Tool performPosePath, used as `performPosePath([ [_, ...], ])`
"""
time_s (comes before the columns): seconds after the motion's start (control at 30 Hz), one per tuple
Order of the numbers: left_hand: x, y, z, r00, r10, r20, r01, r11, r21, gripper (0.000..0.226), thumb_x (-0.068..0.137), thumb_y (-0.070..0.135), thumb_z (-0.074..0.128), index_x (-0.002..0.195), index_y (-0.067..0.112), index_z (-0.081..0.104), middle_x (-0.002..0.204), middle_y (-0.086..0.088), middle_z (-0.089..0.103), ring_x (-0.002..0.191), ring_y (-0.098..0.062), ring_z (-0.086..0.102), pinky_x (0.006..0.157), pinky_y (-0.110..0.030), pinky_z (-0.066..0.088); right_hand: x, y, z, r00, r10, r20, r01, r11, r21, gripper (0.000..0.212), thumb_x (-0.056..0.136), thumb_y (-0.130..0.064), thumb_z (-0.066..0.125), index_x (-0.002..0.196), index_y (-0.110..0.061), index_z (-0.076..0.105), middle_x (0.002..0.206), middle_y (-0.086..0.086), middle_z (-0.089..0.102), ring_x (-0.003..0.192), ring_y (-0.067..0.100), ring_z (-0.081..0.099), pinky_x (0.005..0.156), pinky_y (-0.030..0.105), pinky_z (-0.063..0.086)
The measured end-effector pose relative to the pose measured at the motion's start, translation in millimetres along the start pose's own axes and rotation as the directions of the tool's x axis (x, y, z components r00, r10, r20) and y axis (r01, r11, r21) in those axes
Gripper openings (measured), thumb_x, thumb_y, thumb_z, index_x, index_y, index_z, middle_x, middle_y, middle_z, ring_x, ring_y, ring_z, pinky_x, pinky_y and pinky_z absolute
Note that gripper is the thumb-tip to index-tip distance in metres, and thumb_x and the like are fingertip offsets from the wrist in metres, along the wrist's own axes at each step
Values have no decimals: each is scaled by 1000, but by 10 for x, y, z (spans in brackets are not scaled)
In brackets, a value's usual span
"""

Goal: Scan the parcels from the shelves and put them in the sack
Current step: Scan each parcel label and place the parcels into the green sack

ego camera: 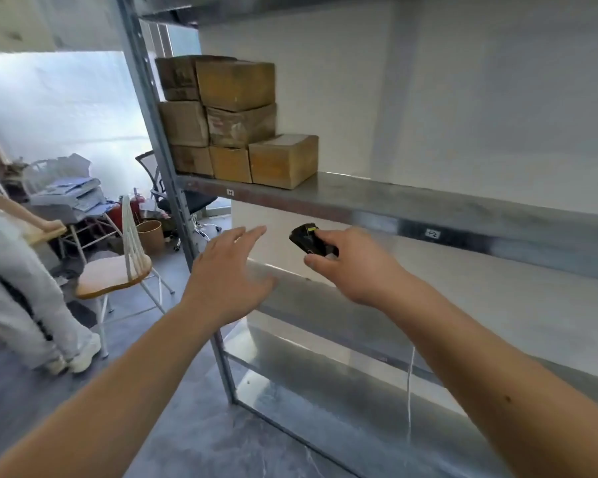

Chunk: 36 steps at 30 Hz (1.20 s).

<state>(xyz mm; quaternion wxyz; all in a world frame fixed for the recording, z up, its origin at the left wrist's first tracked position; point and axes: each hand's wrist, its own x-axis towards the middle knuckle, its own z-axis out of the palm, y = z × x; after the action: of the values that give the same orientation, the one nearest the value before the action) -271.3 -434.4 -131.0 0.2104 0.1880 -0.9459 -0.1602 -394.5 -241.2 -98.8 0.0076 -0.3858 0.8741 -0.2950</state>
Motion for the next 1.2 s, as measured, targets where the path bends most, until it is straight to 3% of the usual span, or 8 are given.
performPosePath([
  [0.17, 762, -357, -131, 998, -6, -60, 7, 1000, 26, 83, 84, 73, 59, 157, 45, 32, 166, 8, 35, 152, -21, 30, 122, -52, 32, 857, -109, 53, 999, -37, -39, 35, 998, -51, 34, 95, -55, 60, 122, -35, 64, 86, -4, 62, 71, 16, 61, 57, 32, 42],
  [0.37, 1604, -688, -246, 991, 83, -103, -82, 996, 16, 81, 86, 67, 62, 158, 41, 36, 163, 5, 38, 151, -21, 30, 123, -51, 31, 1603, -212, 21, 996, 5, -91, -12, 997, -82, 34, 97, -58, 56, 124, -38, 63, 90, 0, 59, 70, 18, 60, 54, 30, 35],
  [0.5, 2191, -860, -218, 977, 181, -116, -183, 983, -8, 77, 90, 60, 65, 158, 40, 35, 165, 4, 34, 152, -21, 25, 123, -47, 27, 1958, -237, 68, 989, 81, -127, -94, 991, -95, 36, 98, -56, 57, 127, -36, 62, 98, 4, 58, 72, 21, 62, 56, 30, 38],
  [0.63, 2713, -933, -158, 946, 311, -94, -314, 949, -17, 76, 90, 62, 64, 157, 43, 33, 164, 4, 34, 150, -23, 28, 119, -47, 32, 2227, -277, 137, 960, 180, -215, -202, 976, -82, 41, 97, -55, 58, 134, -36, 61, 104, 5, 57, 77, 25, 64, 61, 31, 40],
  [0.77, 3131, -975, -106, 926, 375, -50, -377, 924, -61, 76, 90, 67, 59, 157, 45, 30, 164, 6, 34, 148, -24, 35, 116, -49, 38, 2383, -320, 158, 909, 270, -317, -313, 945, -92, 45, 98, -58, 57, 138, -39, 59, 104, -2, 50, 75, 19, 62, 61, 31, 45],
  [0.87, 3275, -993, -46, 906, 422, -42, -424, 904, -62, 75, 89, 70, 55, 156, 43, 32, 163, 5, 37, 147, -26, 35, 116, -50, 39, 2423, -318, 141, 869, 315, -382, -374, 923, -91, 43, 97, -59, 58, 135, -40, 60, 102, -6, 48, 76, 16, 61, 68, 33, 53],
  [1.03, 3280, -931, 61, 893, 447, -54, -440, 840, -317, 62, 93, 60, 61, 150, 43, 45, 155, 10, 41, 142, -19, 26, 116, -41, 32, 2443, -296, 127, 836, 361, -412, -440, 891, -113, 40, 97, -59, 58, 132, -39, 61, 99, -6, 48, 71, 16, 60, 59, 29, 44],
  [1.2, 3316, -730, 158, 921, 382, -83, -364, 761, -538, 35, 104, 42, 58, 139, 38, 57, 148, 7, 45, 140, -18, 35, 109, -31, 33, 2388, -261, 3, 828, 366, -424, -451, 885, -116, 42, 96, -59, 60, 134, -40, 61, 98, -6, 50, 66, 14, 61, 52, 24, 39],
])
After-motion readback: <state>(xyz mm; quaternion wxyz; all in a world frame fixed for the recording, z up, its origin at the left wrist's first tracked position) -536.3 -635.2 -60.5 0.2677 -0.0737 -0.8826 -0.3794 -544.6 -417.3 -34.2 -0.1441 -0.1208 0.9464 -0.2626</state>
